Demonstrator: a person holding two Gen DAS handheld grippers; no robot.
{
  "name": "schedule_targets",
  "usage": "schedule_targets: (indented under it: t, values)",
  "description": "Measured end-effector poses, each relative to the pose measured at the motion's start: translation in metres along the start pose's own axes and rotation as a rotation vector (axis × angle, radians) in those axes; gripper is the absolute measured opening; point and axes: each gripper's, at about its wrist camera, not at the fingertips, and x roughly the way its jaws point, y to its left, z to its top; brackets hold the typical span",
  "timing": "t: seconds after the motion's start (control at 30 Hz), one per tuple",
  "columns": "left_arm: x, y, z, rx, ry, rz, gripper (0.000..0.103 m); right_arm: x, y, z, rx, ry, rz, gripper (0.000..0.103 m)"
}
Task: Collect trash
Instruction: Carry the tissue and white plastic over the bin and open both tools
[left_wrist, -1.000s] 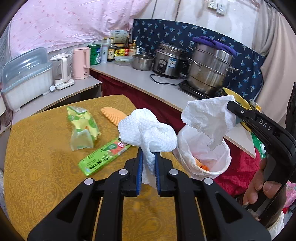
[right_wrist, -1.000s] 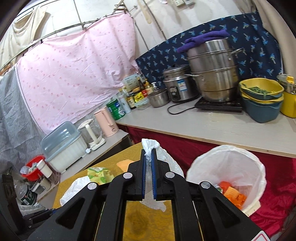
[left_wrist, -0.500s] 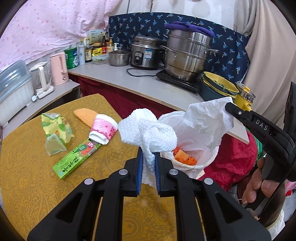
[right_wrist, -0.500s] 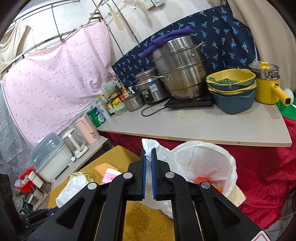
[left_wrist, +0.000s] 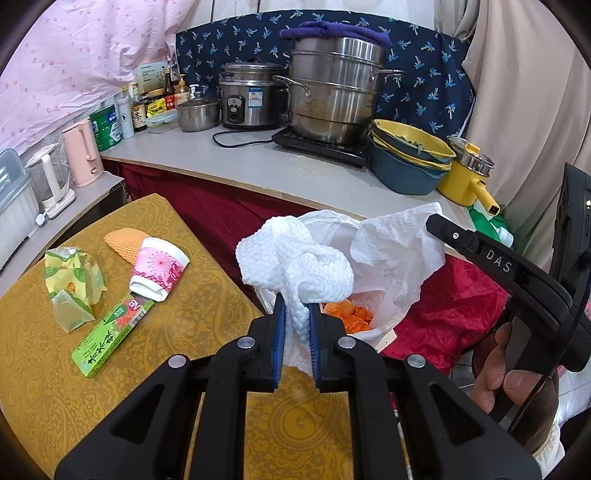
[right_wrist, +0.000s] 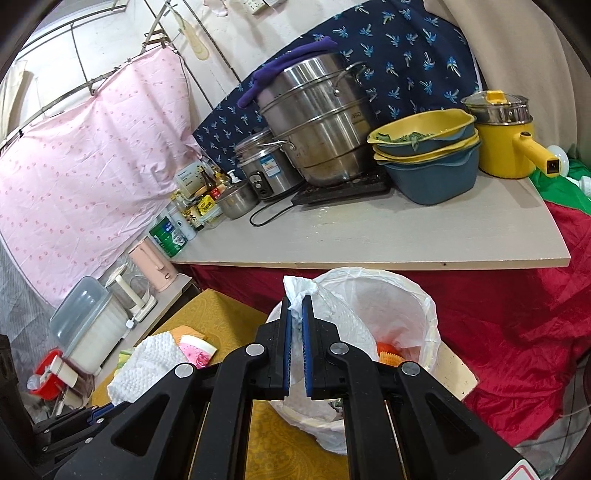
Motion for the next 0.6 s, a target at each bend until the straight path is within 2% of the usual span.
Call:
schedule_targets:
  t: [0.1, 0.6]
  values:
    - [0.008, -0.003, 0.0, 0.006, 0.014, -0.001, 0.011, 0.007, -0.005, -0.001, 0.002, 0.007, -0.01, 0.012]
    - [0.049, -0.021, 0.011, 0.032, 0.066, -0.018, 0.011, 0.021, -0.024, 0.0, 0.025, 0.01, -0.032, 0.021]
